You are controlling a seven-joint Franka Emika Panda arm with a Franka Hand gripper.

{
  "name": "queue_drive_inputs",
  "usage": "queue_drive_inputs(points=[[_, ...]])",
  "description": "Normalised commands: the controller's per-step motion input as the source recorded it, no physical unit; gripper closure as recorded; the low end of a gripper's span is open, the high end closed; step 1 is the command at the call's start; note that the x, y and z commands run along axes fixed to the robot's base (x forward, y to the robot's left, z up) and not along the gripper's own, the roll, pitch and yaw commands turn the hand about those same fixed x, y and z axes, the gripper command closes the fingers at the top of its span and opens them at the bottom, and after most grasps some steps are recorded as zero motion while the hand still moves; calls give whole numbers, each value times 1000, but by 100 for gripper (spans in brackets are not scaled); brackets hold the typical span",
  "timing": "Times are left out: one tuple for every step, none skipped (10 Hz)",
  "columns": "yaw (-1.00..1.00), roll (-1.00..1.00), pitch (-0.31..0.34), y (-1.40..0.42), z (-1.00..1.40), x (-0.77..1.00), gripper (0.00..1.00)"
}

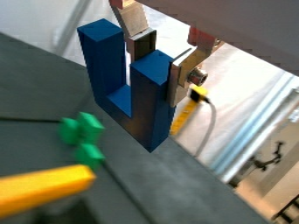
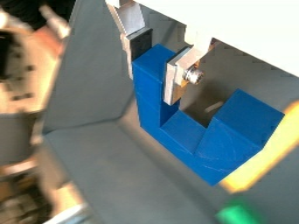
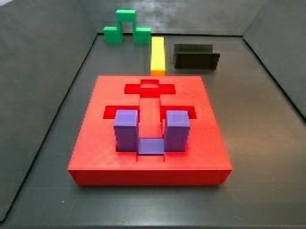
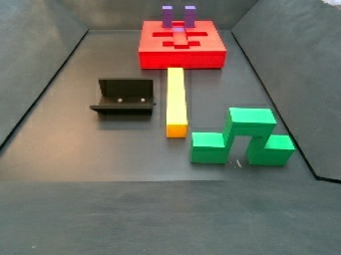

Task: Pick up the blue object. Move up. Place the blue object on the fixture. Regrasp the blue object. Move to above the board. Insert the blue object.
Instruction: Move to above the board.

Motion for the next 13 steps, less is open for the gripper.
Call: queue_drive_inputs(points=[[-87, -1000, 52, -1400, 281, -1253, 100], [-79, -1000, 49, -1400, 248, -1328, 100], [-75, -1000, 59, -1400, 254, -1296, 100], [-66, -1000, 63, -1400, 261, -1304, 100], [-64, -1000, 65, -873, 145, -834, 100], [-55, -1000, 68, -330, 47, -367, 100], [-54, -1000, 75, -161, 29, -179, 100], [-47, -1000, 64, -91, 27, -125, 100], [-44, -1000, 53, -54, 8, -113, 100], [-36, -1000, 38, 8, 9, -81, 100], [-28, -819, 19, 14, 6, -66, 100], [-16, -571, 1, 22, -5, -50, 100], [-11, -370, -10, 5, -1, -35, 100]])
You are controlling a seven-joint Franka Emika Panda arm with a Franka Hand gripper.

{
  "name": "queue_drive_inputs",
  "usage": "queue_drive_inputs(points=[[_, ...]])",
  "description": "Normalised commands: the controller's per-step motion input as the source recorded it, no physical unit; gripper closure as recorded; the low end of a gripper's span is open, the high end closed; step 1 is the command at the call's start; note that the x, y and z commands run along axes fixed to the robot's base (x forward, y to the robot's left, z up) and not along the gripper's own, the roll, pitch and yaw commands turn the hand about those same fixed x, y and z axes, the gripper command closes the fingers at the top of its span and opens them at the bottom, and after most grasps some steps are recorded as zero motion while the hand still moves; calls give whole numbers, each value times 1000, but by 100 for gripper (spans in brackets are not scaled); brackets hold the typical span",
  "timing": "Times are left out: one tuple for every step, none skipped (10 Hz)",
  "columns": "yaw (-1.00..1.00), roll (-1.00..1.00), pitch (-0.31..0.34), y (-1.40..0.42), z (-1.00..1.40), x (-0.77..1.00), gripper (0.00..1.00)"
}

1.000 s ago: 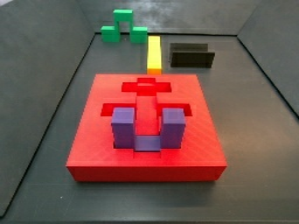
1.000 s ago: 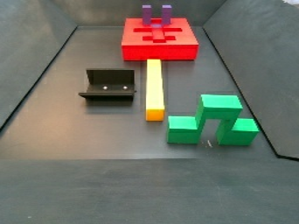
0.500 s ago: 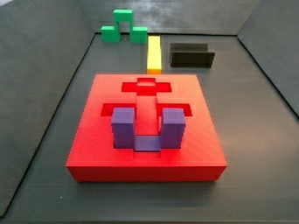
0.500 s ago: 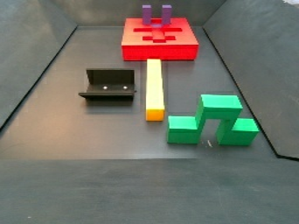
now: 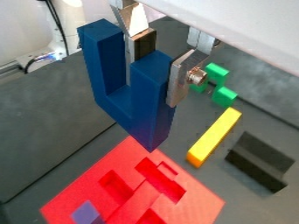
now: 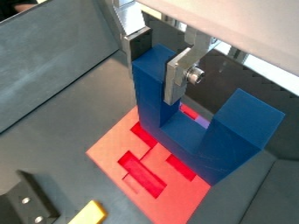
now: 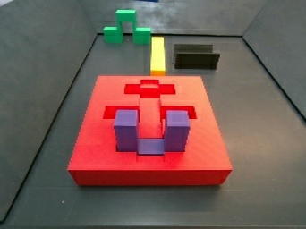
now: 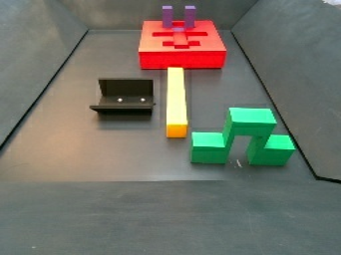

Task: Pick up the blue object. Move up. Place the blue object on the fixture. Regrasp the blue object. Move to above the board. Insert the blue object.
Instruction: Move to above the board, then insert the blue object.

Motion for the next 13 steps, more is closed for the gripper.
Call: queue_drive_inputs(points=[[-9, -210, -8, 8, 1, -21, 100], [106, 116, -140, 0, -409, -154, 100], [177, 230, -213, 0, -651, -194, 100], [226, 236, -247, 31, -557, -146, 100], [223, 246, -251, 46, -529, -123, 100], [169, 276, -224, 26, -540, -114, 100], [20, 280, -150, 0, -629, 0, 100], [-114, 263, -73, -23, -746, 243, 100], [-369, 200, 0, 0, -780, 586, 100], [-420, 66, 0, 9, -651, 549, 100], [-311, 0, -10, 103, -580, 509, 100], [-63, -36, 0, 109, -563, 409, 100], [0, -194, 26, 137, -363, 371, 100]])
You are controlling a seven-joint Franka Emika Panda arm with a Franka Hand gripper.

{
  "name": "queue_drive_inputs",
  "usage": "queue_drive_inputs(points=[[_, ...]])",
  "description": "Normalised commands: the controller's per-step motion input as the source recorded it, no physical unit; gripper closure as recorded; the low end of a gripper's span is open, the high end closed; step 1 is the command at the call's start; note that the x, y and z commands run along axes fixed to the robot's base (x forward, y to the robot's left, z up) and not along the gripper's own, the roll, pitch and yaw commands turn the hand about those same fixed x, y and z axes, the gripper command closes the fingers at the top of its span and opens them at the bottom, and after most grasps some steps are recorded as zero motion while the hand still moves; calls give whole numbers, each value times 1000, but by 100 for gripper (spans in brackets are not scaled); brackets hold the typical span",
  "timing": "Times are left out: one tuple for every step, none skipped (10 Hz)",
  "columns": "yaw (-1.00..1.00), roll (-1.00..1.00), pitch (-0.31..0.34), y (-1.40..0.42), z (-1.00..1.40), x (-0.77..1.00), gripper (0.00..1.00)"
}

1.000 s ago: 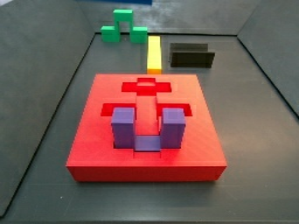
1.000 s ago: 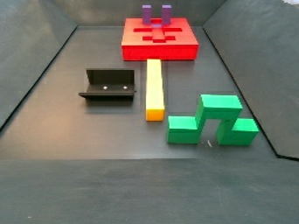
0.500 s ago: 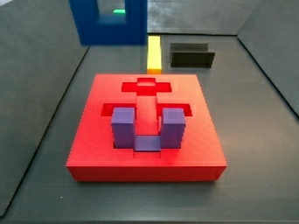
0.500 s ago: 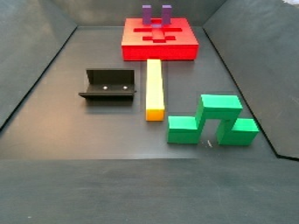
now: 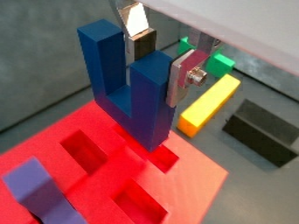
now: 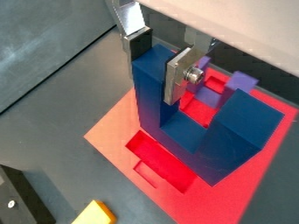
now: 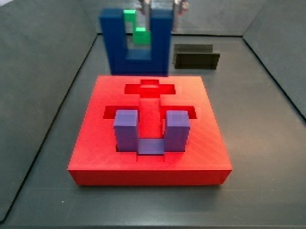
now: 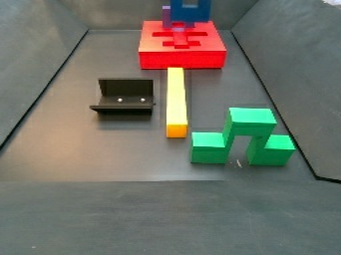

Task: Pick up the blue object. Move up. Place the blue object on the fixture. Regrasp the blue object. Move to above the board. Insert the blue object.
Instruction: Insert the blue object.

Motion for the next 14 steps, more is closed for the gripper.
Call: queue_drive_inputs(points=[[0, -306, 20, 200, -271, 389, 100], [0, -216, 0, 126, -260, 263, 100], [0, -4, 0, 29, -331, 206, 100], [0, -31, 0, 46, -389, 189, 100], [0, -121, -54, 46, -366, 106, 100], [0, -54, -46, 54, -311, 60, 100], [60, -31, -59, 91, -269, 37, 100], [69, -14, -47, 171, -123, 0, 100], [106, 0, -59, 189, -109, 0, 100], [154, -4, -86, 126, -151, 0, 100], [129, -23, -97, 66, -191, 0, 100], [103, -16, -129, 14, -277, -6, 100], [71, -41, -124, 0, -200, -131, 100], [37, -60, -113, 0, -126, -171, 100]])
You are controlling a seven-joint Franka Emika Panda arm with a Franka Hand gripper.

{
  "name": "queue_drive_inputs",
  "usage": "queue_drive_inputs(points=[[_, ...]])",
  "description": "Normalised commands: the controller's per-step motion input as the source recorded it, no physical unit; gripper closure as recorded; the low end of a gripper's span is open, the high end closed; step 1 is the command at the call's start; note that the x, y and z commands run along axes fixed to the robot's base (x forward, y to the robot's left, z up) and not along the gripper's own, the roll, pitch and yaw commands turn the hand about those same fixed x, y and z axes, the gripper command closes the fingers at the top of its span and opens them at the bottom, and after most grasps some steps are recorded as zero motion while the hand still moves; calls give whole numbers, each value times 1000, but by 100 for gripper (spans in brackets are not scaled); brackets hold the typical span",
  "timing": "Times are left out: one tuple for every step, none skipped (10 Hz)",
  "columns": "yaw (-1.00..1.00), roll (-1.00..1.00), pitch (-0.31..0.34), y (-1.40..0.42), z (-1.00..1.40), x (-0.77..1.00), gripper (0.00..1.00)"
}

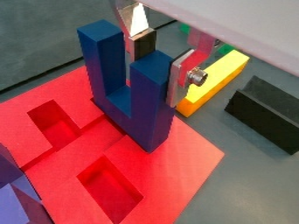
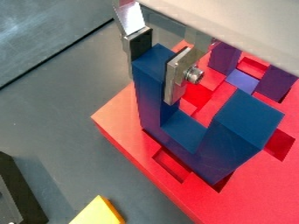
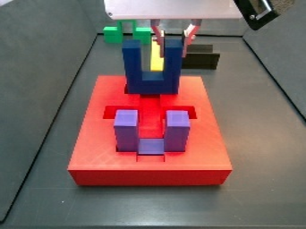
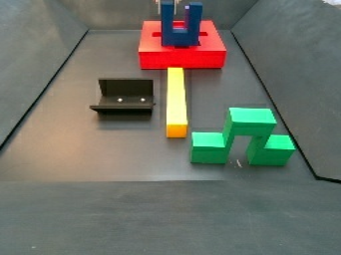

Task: Pick up the blue object. Move up. Place the blue object on the fixture. Regrasp the blue object. Move to above the board. Insert the blue object.
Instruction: Insert the blue object.

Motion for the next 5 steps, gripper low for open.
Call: queue_drive_inputs(points=[[0, -83, -107, 86, -66, -269, 100], [0, -96, -110, 131, -40, -280, 100], [0, -83, -90, 131, -17, -231, 100], [0, -53, -84, 137, -29, -151, 100], [0, 0, -46, 63, -137, -69, 100]])
